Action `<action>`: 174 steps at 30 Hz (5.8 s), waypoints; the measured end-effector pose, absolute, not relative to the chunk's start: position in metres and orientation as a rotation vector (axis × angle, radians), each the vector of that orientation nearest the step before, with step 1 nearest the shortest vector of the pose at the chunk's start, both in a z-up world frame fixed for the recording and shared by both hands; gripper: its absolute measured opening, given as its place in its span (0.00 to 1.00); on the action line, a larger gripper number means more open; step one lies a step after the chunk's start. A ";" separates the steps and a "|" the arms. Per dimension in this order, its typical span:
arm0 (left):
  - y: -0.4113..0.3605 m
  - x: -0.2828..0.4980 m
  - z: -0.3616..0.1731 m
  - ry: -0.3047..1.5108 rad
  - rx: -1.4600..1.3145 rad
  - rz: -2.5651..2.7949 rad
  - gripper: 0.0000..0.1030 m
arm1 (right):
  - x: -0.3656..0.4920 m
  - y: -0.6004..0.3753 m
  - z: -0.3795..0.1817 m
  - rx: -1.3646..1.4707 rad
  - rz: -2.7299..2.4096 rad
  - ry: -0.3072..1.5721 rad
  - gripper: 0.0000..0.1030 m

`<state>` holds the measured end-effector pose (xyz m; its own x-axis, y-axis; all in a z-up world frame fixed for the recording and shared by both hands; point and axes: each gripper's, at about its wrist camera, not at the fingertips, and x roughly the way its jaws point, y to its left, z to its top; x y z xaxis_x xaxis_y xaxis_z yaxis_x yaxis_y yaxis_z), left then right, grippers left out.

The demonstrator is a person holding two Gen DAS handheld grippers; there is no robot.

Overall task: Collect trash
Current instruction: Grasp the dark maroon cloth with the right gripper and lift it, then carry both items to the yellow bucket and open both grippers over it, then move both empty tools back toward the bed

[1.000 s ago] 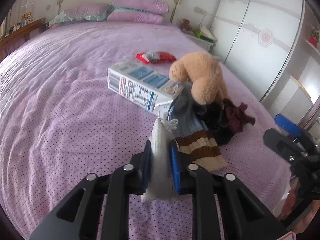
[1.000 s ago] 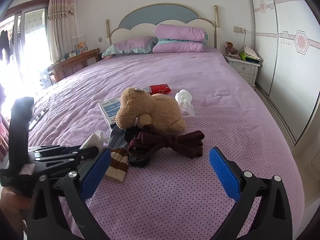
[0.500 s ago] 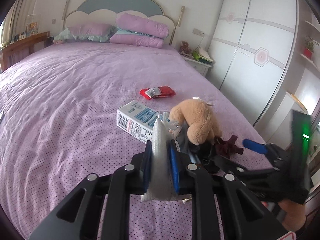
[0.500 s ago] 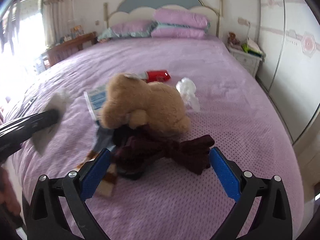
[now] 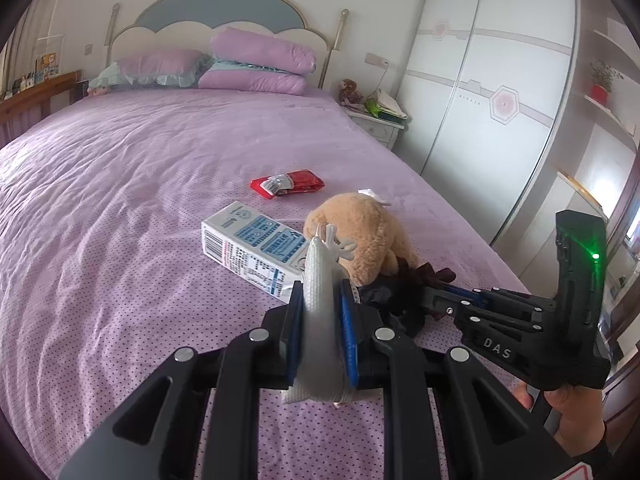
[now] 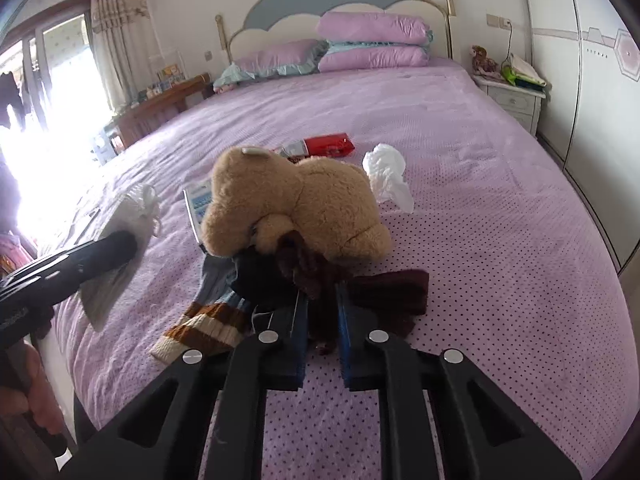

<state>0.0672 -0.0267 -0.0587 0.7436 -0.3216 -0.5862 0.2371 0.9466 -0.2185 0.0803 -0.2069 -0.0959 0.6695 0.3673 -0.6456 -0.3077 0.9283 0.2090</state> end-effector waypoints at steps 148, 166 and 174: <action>-0.474 -0.083 -0.224 1.022 0.633 -1.164 0.60 | -0.208 -0.564 -0.211 0.530 -0.371 0.909 0.20; -0.348 -0.062 -0.116 0.837 0.348 -1.034 0.63 | -0.203 -0.485 -0.088 0.373 -0.261 0.597 0.20; -0.229 -0.028 -0.070 0.715 0.257 -0.691 0.71 | -0.124 -0.400 -0.036 0.247 0.021 0.478 0.40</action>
